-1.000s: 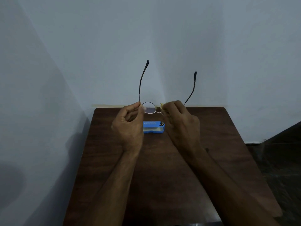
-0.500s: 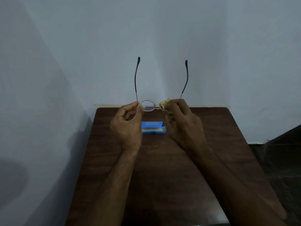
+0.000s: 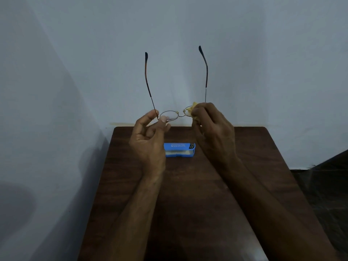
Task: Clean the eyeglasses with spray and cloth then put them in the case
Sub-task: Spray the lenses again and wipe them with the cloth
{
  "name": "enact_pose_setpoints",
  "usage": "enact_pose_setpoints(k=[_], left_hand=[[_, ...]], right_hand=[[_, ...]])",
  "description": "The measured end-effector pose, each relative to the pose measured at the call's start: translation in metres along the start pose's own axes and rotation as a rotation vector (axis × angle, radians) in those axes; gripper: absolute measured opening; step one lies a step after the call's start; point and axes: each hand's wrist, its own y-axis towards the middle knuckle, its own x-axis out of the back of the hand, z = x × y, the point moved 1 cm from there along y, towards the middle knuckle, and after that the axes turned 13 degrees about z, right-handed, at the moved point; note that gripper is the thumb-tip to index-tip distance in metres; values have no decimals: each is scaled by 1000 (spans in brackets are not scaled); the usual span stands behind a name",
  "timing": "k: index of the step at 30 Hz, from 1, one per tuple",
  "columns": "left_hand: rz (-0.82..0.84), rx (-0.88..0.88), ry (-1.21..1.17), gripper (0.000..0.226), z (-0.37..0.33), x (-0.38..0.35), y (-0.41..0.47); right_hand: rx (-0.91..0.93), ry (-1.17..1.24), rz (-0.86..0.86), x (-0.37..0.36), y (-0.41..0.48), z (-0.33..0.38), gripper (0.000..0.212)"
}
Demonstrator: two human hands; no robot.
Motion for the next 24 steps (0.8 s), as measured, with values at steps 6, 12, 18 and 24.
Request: enact_pose_setpoints(k=[6, 12, 18, 24], left_hand=[[65, 206, -278, 52, 4, -27, -22], [50, 252, -234, 15, 10, -42, -18], [-30, 400, -443, 25, 14, -47, -21], [-33, 424, -460, 24, 15, -42, -17]], right_hand=[[-24, 28, -100, 1, 0, 8, 8], [-11, 23, -111, 0, -7, 8, 11], [11, 6, -166, 3, -10, 7, 16], [8, 81, -51, -3, -14, 5, 5]])
